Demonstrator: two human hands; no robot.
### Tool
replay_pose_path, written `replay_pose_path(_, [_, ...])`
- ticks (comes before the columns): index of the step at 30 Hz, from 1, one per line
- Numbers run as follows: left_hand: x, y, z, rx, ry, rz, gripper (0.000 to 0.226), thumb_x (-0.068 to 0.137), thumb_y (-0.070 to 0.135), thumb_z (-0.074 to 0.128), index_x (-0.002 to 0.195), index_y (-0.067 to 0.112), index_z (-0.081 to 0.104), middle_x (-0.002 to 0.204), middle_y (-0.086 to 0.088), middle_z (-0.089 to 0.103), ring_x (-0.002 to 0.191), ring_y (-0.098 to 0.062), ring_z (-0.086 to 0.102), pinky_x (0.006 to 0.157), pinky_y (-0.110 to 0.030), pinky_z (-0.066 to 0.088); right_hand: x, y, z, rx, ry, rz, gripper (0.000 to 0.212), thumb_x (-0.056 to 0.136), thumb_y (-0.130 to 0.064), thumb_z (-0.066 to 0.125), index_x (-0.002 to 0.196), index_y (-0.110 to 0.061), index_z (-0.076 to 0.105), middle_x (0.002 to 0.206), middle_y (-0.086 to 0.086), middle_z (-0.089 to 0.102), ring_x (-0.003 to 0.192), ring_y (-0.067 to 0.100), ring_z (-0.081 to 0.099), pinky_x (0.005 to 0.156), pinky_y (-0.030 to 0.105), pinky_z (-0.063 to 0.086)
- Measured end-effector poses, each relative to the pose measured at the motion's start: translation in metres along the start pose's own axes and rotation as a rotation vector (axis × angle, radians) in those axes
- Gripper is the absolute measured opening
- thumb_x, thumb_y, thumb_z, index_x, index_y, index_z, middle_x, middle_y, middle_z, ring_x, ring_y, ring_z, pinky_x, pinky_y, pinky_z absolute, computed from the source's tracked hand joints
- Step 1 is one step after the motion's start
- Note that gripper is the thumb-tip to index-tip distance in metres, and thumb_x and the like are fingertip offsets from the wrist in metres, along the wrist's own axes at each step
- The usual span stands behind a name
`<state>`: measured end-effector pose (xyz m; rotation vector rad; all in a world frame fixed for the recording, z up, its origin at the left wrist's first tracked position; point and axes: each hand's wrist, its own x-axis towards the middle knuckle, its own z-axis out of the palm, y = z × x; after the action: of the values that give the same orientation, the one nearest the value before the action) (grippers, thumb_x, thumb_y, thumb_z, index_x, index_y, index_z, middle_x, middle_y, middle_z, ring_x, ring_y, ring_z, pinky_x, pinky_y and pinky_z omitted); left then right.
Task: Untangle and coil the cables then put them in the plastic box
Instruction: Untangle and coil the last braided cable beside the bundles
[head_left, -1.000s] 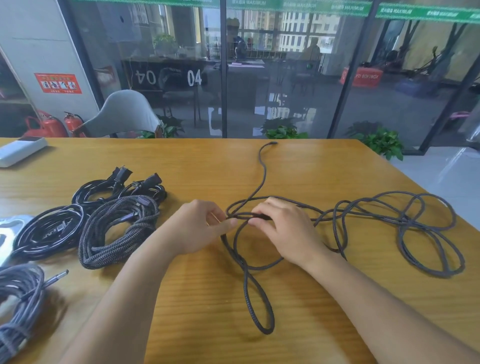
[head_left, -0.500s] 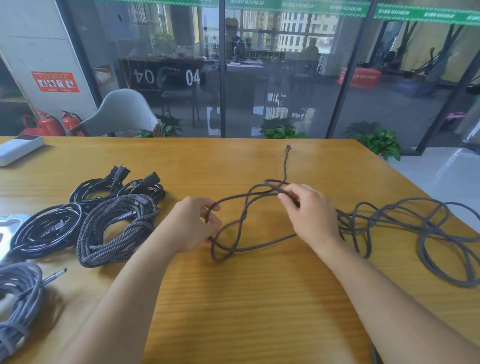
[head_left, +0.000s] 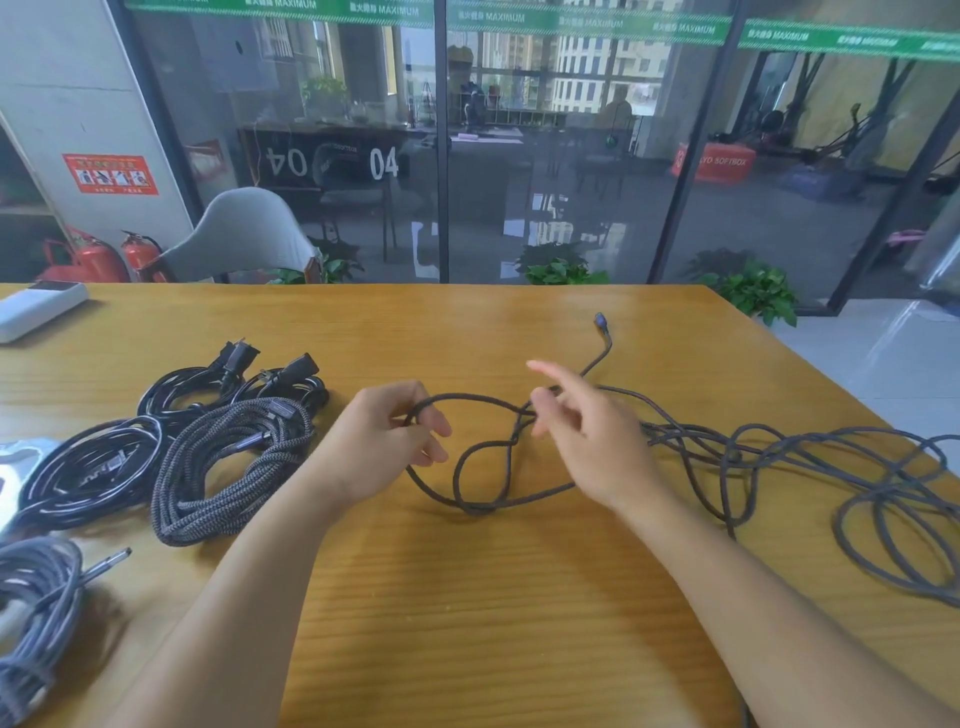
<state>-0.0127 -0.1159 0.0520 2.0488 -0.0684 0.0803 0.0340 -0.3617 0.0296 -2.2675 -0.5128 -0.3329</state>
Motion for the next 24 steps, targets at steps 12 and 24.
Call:
replay_pose_path(12, [0.003,0.001,0.023,-0.198,-0.104,-0.172,0.059,0.105,0.058,0.045,0.1,0.006,0.072,0.084,-0.007,0.077,0.075,-0.02,0.07,0.072,-0.034,0.061,-0.019,-0.015,0.02,0.127,-0.295,-0.345,0.019,0.102,-0.02,0.065,0.112,-0.031,0.077,0.094,-0.026,0.063,0.105,0.015,0.059,0.093,0.03,0.048])
replay_pose_path(24, [0.01,-0.016,0.036,-0.313,-0.12,-0.245,0.021,0.101,0.011,0.066,0.121,0.01,0.071,0.089,-0.011,0.079,0.082,-0.022,0.073,0.076,-0.033,0.058,-0.02,-0.016,0.025,0.318,-0.275,-0.248,0.036,0.1,0.004,0.052,0.121,-0.021,0.066,0.091,-0.007,0.073,0.1,0.02,0.069,0.095,0.037,0.05])
